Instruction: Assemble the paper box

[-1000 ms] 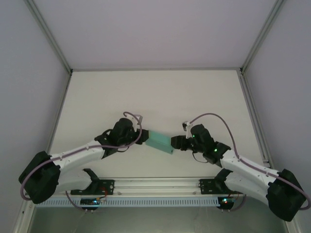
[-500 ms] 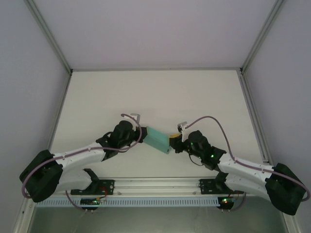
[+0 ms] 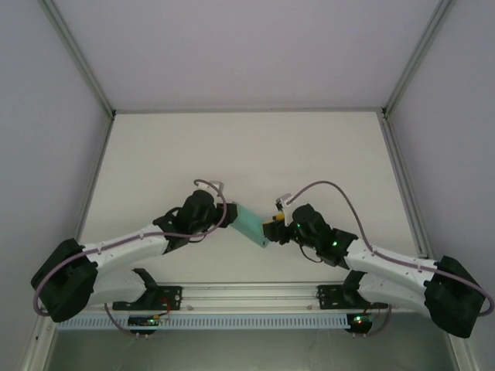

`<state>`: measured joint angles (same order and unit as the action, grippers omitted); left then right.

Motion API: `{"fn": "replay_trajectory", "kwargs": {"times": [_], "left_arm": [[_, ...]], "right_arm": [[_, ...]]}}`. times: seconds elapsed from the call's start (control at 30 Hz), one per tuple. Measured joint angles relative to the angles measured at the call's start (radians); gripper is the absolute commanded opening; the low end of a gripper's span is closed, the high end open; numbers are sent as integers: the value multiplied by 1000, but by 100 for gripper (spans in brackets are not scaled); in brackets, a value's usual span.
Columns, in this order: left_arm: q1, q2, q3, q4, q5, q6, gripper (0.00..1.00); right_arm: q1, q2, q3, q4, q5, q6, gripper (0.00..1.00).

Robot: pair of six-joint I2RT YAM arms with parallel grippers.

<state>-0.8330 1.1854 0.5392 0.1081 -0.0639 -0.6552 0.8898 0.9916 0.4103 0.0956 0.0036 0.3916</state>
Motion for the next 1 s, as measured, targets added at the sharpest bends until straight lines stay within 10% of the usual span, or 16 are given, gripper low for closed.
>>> {"fn": "replay_trajectory", "kwargs": {"times": [0.3,1.0], "left_arm": [[-17,-8,81,-216,-13,6,100],[81,-137,149,-379,-69,52,100]], "right_arm": [[-3,11,99,-204,-3,7,77],[19,206,327,-410,-127,-205,91]]}}
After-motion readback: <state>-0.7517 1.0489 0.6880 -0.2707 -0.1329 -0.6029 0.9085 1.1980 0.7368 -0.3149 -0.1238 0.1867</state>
